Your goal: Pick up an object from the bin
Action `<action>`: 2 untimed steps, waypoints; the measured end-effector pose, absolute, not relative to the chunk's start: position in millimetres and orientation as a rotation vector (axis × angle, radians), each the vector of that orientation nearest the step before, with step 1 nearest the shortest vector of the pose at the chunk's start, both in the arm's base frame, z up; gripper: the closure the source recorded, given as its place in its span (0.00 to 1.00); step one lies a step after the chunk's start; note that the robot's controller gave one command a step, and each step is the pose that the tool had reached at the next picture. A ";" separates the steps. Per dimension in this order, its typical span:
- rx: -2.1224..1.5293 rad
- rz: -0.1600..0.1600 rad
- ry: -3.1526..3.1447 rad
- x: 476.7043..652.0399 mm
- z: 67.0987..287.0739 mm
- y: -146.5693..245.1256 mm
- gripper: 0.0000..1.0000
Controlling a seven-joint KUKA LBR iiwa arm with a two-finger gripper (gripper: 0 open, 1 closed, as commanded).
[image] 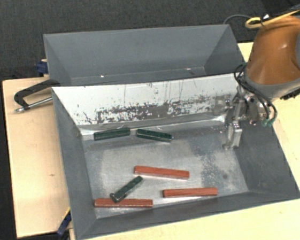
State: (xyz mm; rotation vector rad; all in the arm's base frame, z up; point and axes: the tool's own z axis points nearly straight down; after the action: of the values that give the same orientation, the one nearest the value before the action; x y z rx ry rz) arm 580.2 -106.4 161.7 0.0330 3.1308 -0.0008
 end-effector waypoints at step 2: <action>0.245 0.002 3.139 501.7 72.0 -94.9 0.00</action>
Offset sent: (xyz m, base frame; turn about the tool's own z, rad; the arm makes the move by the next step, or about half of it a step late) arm -0.0697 0.0129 -0.0917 0.1526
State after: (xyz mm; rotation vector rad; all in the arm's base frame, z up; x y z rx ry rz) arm 501.7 -94.9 72.0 0.2452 3.1390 0.0024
